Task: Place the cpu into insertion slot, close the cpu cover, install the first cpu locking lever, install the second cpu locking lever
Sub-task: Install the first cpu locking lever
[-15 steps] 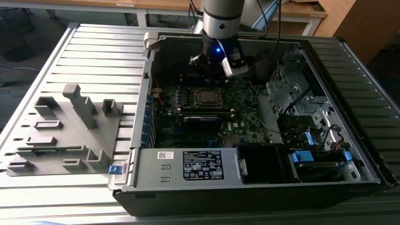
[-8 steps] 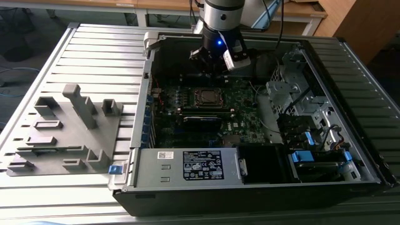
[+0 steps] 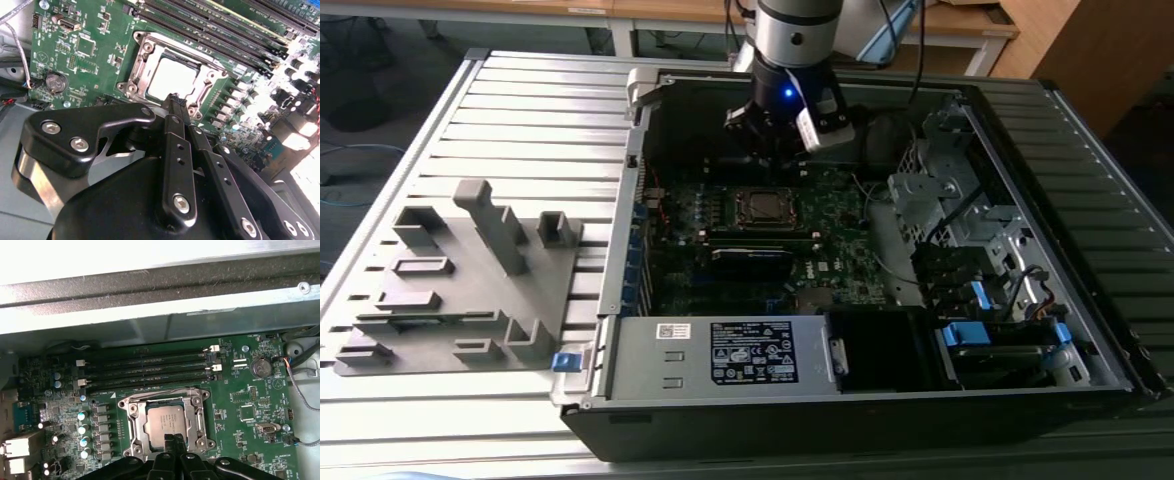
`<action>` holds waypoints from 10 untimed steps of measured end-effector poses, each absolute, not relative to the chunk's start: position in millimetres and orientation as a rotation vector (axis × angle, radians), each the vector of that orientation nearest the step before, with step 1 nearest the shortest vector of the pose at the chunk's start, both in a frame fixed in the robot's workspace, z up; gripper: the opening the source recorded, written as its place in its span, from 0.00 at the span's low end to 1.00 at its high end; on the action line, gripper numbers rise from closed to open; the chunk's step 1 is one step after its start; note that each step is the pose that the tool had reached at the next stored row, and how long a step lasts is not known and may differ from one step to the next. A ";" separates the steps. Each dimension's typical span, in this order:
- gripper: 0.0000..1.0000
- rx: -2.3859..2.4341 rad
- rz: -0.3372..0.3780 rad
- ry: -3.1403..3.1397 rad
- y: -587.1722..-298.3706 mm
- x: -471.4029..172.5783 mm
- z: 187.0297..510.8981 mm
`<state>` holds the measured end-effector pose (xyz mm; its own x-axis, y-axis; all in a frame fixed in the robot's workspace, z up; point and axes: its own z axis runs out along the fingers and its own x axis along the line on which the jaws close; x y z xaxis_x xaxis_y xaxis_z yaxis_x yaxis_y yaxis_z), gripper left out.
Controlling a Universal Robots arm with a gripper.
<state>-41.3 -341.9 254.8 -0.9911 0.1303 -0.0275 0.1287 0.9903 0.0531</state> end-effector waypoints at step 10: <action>0.11 0.202 0.073 3.103 -341.9 -41.3 246.7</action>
